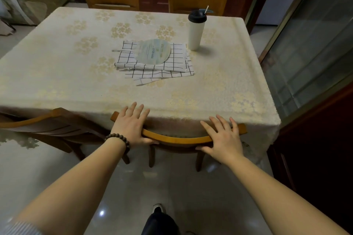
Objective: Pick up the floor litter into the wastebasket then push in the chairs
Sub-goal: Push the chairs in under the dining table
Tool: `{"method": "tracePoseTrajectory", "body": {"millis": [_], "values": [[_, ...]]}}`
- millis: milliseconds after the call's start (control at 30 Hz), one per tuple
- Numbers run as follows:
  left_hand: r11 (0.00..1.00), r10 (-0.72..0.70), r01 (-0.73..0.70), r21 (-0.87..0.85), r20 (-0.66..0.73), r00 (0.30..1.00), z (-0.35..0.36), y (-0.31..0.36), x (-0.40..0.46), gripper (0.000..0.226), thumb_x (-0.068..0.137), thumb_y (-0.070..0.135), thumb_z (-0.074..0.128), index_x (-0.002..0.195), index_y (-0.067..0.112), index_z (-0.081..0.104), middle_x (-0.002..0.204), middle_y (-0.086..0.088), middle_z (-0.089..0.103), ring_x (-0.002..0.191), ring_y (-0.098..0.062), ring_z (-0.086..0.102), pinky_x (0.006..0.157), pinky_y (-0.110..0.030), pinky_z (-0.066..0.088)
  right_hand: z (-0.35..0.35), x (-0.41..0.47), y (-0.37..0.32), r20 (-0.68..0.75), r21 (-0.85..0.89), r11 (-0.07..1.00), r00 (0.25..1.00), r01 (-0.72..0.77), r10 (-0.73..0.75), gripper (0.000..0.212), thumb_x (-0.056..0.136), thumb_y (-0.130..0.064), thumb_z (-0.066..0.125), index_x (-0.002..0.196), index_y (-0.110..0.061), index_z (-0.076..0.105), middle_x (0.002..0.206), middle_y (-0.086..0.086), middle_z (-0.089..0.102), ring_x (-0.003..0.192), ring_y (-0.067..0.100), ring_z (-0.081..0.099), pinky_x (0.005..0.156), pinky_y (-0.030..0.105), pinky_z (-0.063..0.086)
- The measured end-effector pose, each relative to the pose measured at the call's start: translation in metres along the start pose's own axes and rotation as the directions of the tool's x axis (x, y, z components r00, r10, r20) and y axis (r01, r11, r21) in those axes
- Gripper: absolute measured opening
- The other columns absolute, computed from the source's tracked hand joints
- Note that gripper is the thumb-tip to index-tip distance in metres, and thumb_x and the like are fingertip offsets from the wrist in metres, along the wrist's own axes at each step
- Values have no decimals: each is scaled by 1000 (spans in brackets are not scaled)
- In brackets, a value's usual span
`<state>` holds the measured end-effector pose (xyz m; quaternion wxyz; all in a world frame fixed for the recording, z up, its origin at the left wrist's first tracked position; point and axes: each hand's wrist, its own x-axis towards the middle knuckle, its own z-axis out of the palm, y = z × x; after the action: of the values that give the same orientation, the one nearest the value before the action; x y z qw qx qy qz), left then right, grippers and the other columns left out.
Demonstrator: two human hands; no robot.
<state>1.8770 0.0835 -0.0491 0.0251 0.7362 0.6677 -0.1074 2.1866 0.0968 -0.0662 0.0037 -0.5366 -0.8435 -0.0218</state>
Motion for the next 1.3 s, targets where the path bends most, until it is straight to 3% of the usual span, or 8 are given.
{"method": "tracePoseTrajectory", "body": {"millis": [267, 500, 633, 767, 867, 1000, 1133, 1300], "values": [[1000, 3, -5, -23, -69, 998, 2, 47, -5, 119, 62, 92, 36, 151, 22, -2, 160, -5, -1, 147, -25, -6, 118, -48, -3, -3, -4, 46, 67, -63, 998, 998, -8, 12, 85, 70, -69, 60, 142, -33, 34, 148, 1, 38, 141, 23, 23, 113, 45, -1], [999, -13, 10, -49, -62, 998, 0, 43, -2, 121, 62, 91, 41, 151, 23, -6, 160, -5, -6, 146, -25, -11, 117, -47, -5, -10, -2, 36, 133, -97, 995, 990, -37, 50, 87, 79, -69, 49, 148, -35, 9, 157, 2, 15, 145, 24, 1, 115, 49, -9], [998, -6, 4, -62, -42, 999, -2, 44, -2, 122, 61, 91, 40, 151, 23, -7, 160, -4, -5, 146, -24, -10, 118, -48, -5, -11, -3, 35, 164, -100, 993, 983, -67, 82, 89, 79, -71, 47, 149, -34, 6, 158, 4, 12, 145, 24, -4, 115, 49, -10], [993, 44, -46, -110, -17, 999, -2, 42, -3, 122, 57, 96, 21, 151, 24, -9, 160, -1, -6, 146, -21, -9, 116, -49, -8, -13, -6, 31, 198, -91, 990, 972, -109, 125, 95, 77, -74, 46, 149, -33, 1, 159, 5, 5, 144, 25, -11, 114, 51, -13], [976, 33, -48, -211, -72, 997, -1, 44, -7, 103, 70, 88, 8, 151, 26, -5, 160, 1, -1, 147, -18, -4, 116, -45, -8, -17, -11, 22, 219, -16, 993, 969, -114, 115, 101, 68, -87, 30, 148, -36, -4, 159, 0, -2, 144, 21, -15, 112, 54, -17], [958, -58, 17, -285, -137, 989, -2, 57, -13, 83, 88, 71, 21, 152, 21, 2, 160, -1, 8, 147, -19, 3, 118, -43, -2, -19, -19, 4, 129, 196, 962, 977, -192, 169, 92, 71, -85, 4, 149, -35, 5, 159, -3, 5, 144, 15, -10, 114, 48, -15], [937, -121, 63, -345, -148, 982, -5, 79, -25, 81, 91, 63, 31, 152, 17, 3, 160, -6, 7, 147, -23, 2, 118, -43, -2, -19, -26, 1, 104, 301, 929, 976, -215, 192, 86, 77, -77, 10, 149, -30, 11, 159, 0, 8, 145, 16, -7, 116, 43, -12], [888, -237, 162, -430, -128, 963, -8, 115, -48, 83, 92, 59, 36, 151, 14, -1, 160, -10, -2, 147, -25, -7, 119, -44, -3, -18, -35, 14, 93, 406, 897, 984, -174, 149, 70, 91, -61, 32, 150, -31, 6, 159, 2, -3, 144, 16, -12, 117, 39, -7]]}}
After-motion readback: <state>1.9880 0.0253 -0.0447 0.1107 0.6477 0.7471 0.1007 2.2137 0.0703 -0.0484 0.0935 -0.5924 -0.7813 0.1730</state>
